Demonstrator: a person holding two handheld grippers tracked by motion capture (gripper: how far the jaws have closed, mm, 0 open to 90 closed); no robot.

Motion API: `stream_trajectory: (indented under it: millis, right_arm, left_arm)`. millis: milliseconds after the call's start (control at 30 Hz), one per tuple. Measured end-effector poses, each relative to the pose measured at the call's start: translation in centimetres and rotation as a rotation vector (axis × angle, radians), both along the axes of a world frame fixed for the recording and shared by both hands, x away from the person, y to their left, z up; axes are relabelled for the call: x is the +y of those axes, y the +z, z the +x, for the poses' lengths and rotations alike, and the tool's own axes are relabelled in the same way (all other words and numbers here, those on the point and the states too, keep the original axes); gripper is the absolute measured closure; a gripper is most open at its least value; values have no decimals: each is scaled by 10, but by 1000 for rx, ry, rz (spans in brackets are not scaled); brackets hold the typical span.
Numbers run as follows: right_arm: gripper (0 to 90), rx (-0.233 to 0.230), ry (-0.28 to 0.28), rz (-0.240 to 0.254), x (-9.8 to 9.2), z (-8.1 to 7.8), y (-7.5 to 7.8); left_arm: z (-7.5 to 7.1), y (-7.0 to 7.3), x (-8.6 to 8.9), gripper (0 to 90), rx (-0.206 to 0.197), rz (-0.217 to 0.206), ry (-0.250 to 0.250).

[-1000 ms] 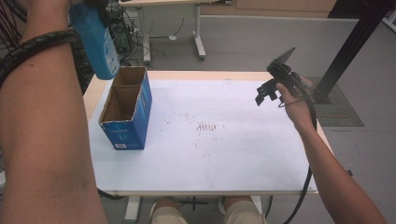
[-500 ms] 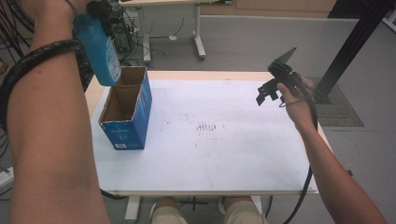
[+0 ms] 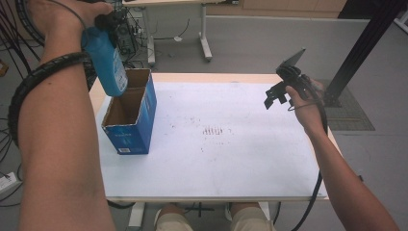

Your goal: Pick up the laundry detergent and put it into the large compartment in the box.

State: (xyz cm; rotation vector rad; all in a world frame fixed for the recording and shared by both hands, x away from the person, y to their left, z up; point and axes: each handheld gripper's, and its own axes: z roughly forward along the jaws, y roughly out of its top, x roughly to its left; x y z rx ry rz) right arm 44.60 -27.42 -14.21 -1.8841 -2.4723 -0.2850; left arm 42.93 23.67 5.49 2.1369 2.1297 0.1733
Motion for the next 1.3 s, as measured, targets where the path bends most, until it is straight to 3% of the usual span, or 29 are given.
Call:
stream_trajectory:
  millis: [1300]
  right_arm:
    - [44,14,-1,-11,5,3,-6]
  left_arm:
    - [14,-90,16,392,71,-28,-3]
